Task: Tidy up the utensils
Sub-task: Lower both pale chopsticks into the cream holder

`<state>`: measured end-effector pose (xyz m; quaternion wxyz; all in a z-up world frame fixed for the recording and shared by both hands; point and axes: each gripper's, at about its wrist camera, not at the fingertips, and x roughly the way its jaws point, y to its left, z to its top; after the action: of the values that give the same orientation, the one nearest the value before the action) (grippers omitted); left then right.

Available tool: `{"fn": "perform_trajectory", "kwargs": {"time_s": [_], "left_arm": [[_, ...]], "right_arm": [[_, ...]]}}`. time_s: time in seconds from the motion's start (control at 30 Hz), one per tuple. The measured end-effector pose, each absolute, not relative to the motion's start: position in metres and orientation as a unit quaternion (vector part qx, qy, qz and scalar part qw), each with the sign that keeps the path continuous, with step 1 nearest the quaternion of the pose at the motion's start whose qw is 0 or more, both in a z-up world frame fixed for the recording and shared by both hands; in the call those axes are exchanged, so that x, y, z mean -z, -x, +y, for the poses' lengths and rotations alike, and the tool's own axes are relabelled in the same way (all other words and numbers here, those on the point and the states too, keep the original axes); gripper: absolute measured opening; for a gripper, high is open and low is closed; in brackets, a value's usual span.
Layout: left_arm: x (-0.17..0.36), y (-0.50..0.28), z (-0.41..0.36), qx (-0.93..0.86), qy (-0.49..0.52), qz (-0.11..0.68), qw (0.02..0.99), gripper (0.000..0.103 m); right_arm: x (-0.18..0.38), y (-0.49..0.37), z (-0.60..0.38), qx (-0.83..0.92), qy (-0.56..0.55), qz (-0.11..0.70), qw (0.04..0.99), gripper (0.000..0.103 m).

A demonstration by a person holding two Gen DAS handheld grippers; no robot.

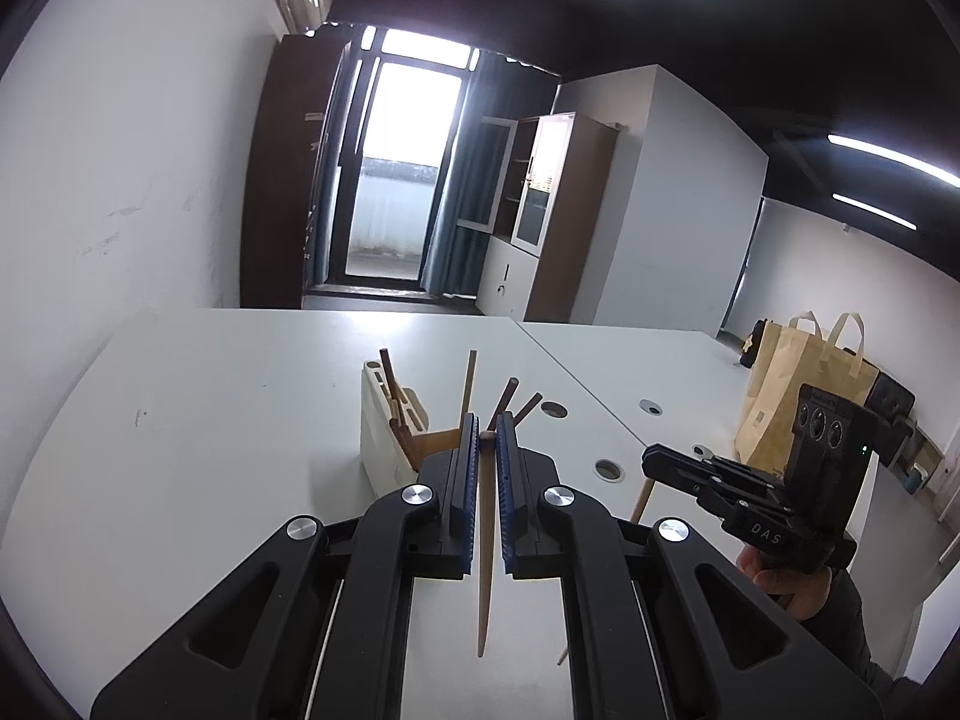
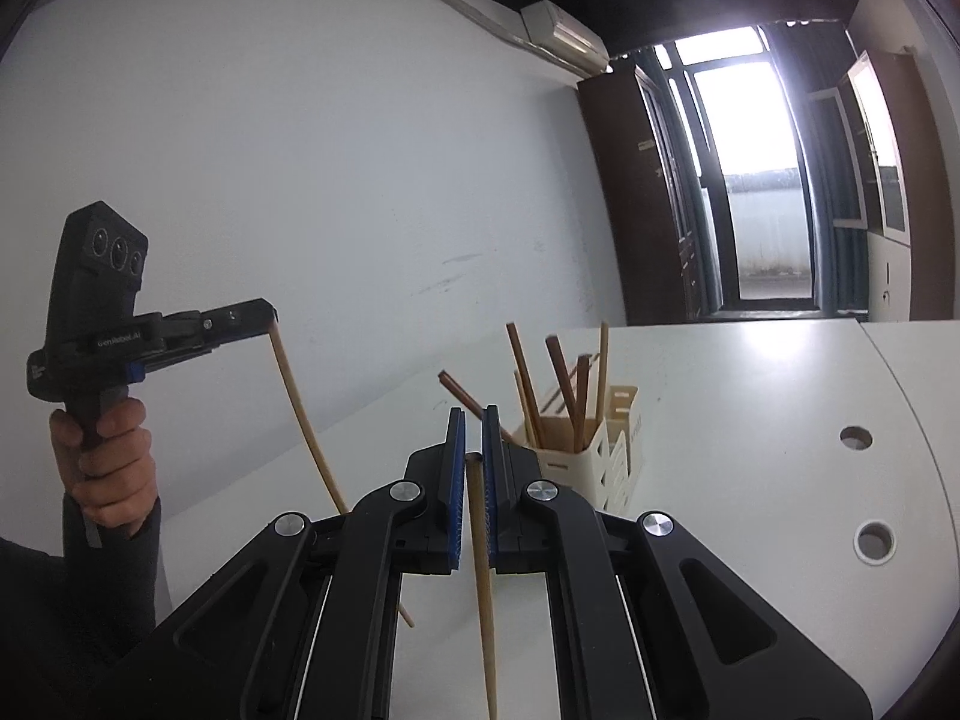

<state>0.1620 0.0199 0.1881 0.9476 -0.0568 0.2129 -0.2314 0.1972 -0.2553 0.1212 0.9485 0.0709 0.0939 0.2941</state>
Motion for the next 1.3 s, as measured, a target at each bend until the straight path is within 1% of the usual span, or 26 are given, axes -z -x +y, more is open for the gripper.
{"fn": "perform_trajectory", "kwargs": {"time_s": [0.27, 0.47, 0.63, 0.9, 1.1, 1.23, 1.3], "left_arm": [[-0.229, -0.174, -0.006, 0.236, 0.017, 0.182, 0.954, 0.006], [-0.261, -0.198, -0.015, 0.221, -0.002, 0.167, 0.961, 0.006], [-0.28, -0.222, -0.018, 0.209, -0.009, 0.16, 0.965, 0.006], [-0.287, -0.267, -0.028, 0.216, 0.013, 0.148, 0.965, 0.006], [-0.251, -0.301, -0.046, 0.198, 0.002, 0.169, 0.965, 0.006], [-0.228, -0.321, -0.057, 0.198, 0.001, 0.165, 0.966, 0.006], [-0.217, -0.33, -0.06, 0.2, -0.001, 0.175, 0.964, 0.006]], "right_arm": [[-0.18, -0.21, -0.25, -0.307, -0.06, 0.045, 0.949, 0.006], [-0.227, -0.236, -0.243, -0.314, -0.052, 0.014, 0.948, 0.006], [-0.248, -0.262, -0.241, -0.309, -0.051, 0.002, 0.95, 0.006], [-0.243, -0.307, -0.246, -0.282, -0.061, 0.009, 0.958, 0.006], [-0.218, -0.332, -0.241, -0.261, -0.053, 0.035, 0.963, 0.006], [-0.202, -0.347, -0.236, -0.251, -0.045, 0.048, 0.966, 0.006], [-0.195, -0.351, -0.233, -0.253, -0.044, 0.058, 0.965, 0.006]]}}
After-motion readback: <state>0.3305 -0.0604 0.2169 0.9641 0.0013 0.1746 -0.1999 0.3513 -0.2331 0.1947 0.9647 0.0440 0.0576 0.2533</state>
